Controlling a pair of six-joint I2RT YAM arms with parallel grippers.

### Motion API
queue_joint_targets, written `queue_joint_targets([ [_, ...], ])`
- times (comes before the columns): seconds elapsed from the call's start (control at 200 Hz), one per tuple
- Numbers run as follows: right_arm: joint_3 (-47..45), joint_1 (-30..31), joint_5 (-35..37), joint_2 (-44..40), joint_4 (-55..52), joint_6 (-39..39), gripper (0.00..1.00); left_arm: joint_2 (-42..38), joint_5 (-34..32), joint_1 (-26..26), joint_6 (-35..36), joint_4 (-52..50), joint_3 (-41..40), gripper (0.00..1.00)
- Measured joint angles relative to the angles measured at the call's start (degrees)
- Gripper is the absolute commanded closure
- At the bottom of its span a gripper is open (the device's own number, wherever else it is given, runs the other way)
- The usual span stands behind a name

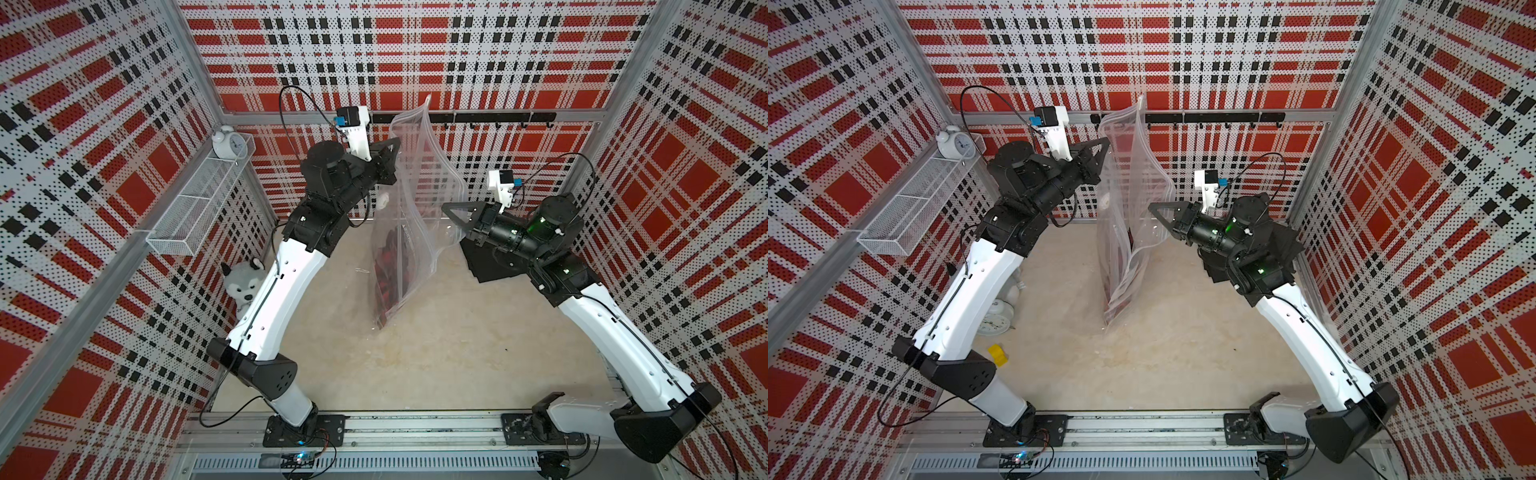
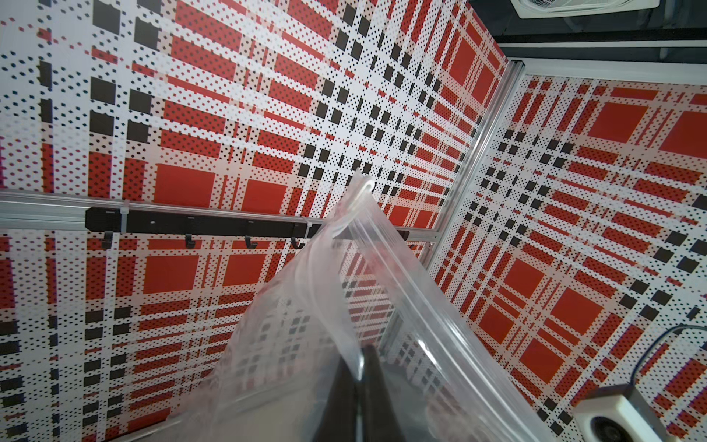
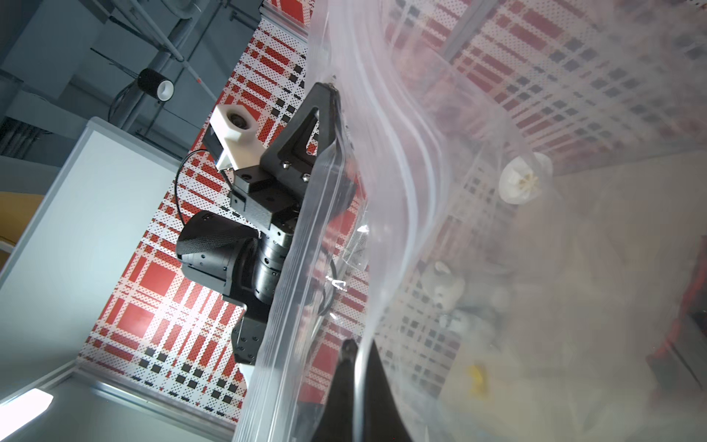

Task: Place the folded shirt into the vacuum bag
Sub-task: Adjust the vacuum bag at the center of the board.

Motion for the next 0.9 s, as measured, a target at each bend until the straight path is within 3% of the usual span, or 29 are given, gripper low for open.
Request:
queue_joint_targets([
  [0.511, 8.7, 0.1, -3.1, 3.0, 7.1, 7.4, 1.0, 2.2, 0.3, 0.9, 4.1, -2.3, 13.5, 1.0],
  [0.902, 14.3, 3.9, -4.0, 10.0, 10.9, 10.0, 1.0, 1.9, 2.5, 8.5, 4.6, -2.9, 15.7, 1.0],
])
